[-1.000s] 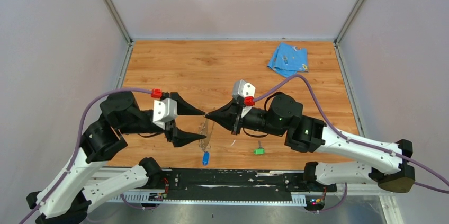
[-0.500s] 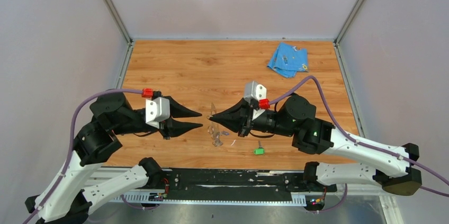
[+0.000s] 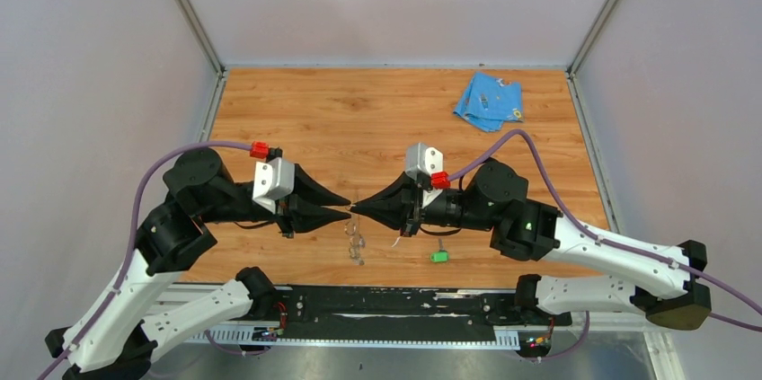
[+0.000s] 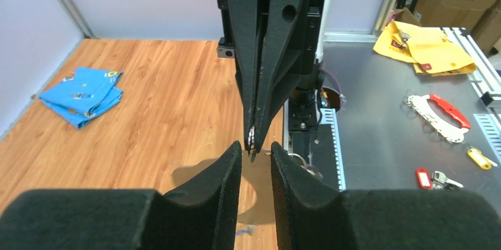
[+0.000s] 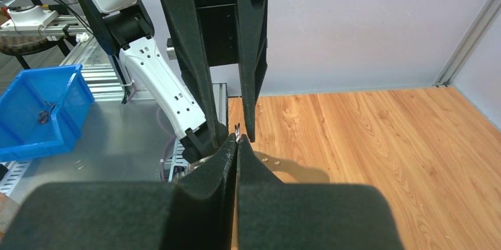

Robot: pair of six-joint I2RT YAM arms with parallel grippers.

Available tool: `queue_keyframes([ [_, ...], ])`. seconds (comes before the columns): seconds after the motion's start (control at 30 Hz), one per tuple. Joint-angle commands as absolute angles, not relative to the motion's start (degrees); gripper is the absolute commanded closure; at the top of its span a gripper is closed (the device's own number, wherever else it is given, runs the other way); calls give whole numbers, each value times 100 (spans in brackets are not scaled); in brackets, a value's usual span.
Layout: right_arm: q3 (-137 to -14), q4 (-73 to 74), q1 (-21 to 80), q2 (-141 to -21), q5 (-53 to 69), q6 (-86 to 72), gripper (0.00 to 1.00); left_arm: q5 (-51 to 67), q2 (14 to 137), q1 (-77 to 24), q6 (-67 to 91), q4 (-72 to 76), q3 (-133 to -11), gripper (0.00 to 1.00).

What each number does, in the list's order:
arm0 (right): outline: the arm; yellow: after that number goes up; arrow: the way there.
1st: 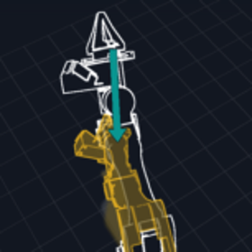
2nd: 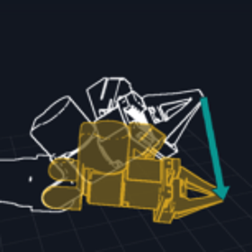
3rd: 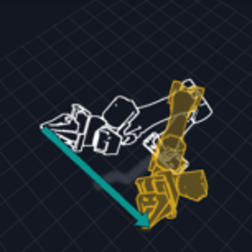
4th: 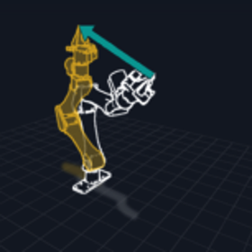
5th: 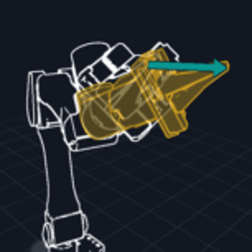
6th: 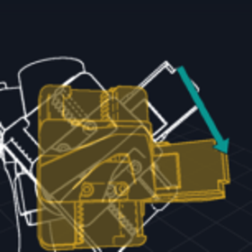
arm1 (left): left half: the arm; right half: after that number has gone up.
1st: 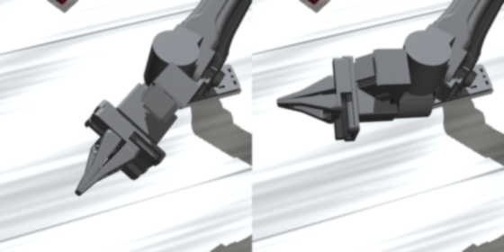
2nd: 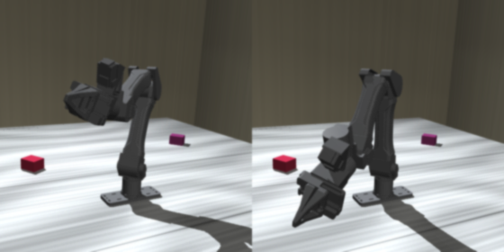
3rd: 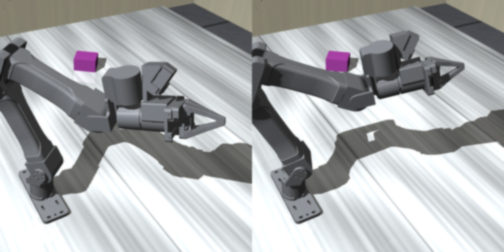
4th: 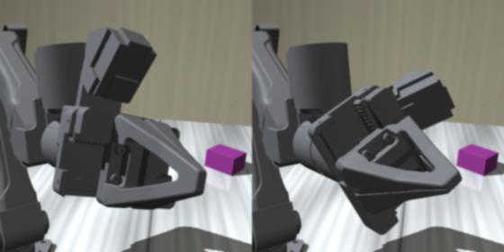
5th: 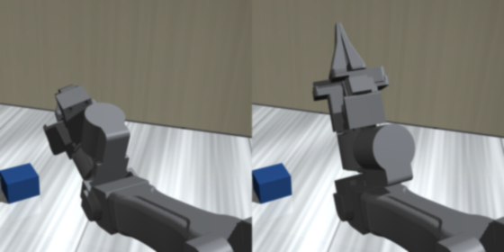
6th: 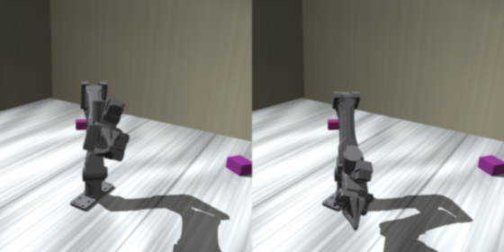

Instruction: Put the keys on the keyring

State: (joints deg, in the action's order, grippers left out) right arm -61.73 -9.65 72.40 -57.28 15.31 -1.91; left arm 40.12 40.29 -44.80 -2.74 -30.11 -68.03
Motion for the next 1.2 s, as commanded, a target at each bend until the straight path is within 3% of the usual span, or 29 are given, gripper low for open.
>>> queue_keyframes([
  [0.0, -6317, -1336, 7277, -5742, 1647, -219, 100, 4323, 4065, -4443, -145, -2861, -6697, 75],
  [0.17, -6304, -1362, 7277, -5731, 1670, -253, 100, 4277, 3994, -4417, -239, -2901, -6572, 92],
  [0.33, -6284, -1349, 7276, -5693, 1644, -255, 100, 4201, 3958, -4386, -227, -2964, -6566, 100],
  [0.7, -6354, -1157, 7274, -5676, 1644, -187, 100, 3042, 3820, -4344, -368, -3120, -6431, 100],
  [0.83, -6363, -1191, 7277, -5745, 1670, -215, 100, 3497, 3839, -4342, -29, -2849, -6337, 100],
  [1.17, -6349, -1232, 7271, -5774, 1637, -216, 100, 4252, 3869, -4333, 593, -2331, -6231, 89],
])
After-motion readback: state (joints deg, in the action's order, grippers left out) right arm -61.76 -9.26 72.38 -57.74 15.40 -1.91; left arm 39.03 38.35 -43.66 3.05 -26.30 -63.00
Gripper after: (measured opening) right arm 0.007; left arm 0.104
